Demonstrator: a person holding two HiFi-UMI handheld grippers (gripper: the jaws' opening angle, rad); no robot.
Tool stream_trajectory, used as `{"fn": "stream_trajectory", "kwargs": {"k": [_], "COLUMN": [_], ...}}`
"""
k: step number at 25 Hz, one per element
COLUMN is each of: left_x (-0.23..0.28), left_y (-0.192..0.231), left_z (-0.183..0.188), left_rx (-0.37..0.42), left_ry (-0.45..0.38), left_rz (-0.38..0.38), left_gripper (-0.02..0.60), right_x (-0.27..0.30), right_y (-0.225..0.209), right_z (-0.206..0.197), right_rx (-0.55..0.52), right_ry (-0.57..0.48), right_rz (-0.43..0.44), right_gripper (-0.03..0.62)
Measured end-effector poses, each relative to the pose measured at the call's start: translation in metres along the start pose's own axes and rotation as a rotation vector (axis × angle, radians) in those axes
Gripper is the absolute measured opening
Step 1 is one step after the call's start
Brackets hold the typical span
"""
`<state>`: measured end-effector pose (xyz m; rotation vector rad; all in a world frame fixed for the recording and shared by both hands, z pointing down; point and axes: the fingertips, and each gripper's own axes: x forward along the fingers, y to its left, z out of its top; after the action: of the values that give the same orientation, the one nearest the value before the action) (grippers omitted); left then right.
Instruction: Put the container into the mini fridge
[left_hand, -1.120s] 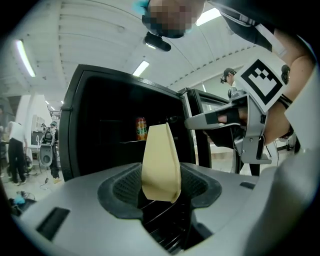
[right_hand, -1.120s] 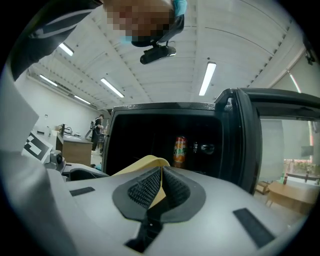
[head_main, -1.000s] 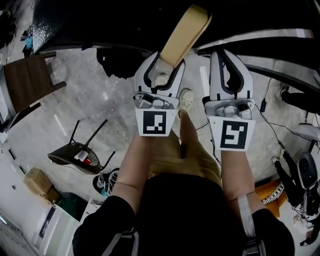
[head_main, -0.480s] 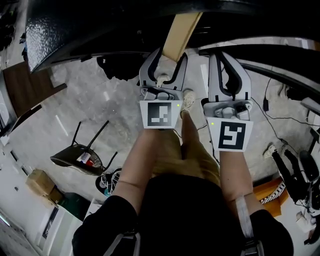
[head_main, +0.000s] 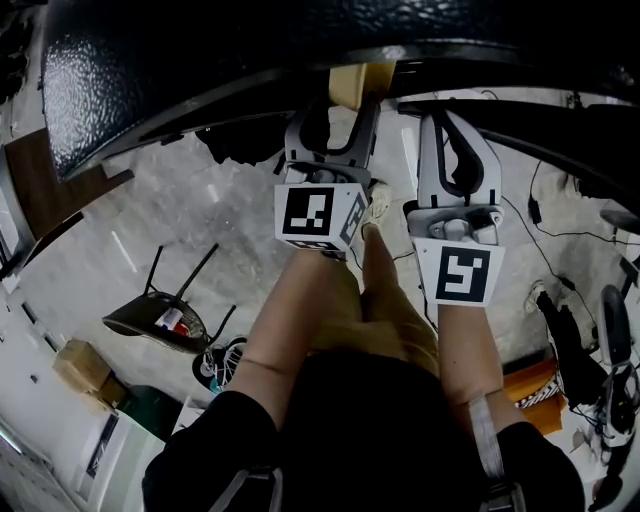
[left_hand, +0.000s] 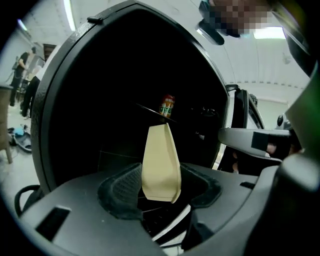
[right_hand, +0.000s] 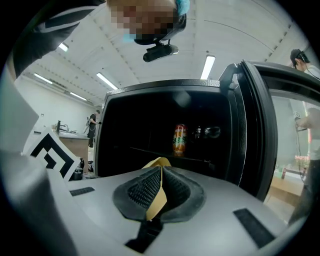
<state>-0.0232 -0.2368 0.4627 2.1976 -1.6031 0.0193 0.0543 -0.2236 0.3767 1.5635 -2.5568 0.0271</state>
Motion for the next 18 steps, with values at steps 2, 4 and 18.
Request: {"fn": "stream_trajectory", "kwargs": {"k": [2,4,18], "left_x": [0.006,0.013,0.037], "left_y": [0.001,0.002,0.006], "left_z": [-0.004,-0.008,-0.028], "left_rx": [-0.065,-0.131,-0.479], "left_ry": [0.001,0.004,0.0], "left_rz": [-0.012,-0.027,-0.092], "left_gripper": [0.232,0.232,0.232], "right_x": [0.002,0.005,0.008], "right_y": [-0.002,-0.003,-0.009], "right_z": [-0.003,-0.007,-0.014], "right_rx": [0.002,0.002,0.002], "right_ry": [0.004,0.007,0.009], "right_rz": [-0.001,0.001,-0.001], "right_gripper": [0.038,0.038,0.037]}}
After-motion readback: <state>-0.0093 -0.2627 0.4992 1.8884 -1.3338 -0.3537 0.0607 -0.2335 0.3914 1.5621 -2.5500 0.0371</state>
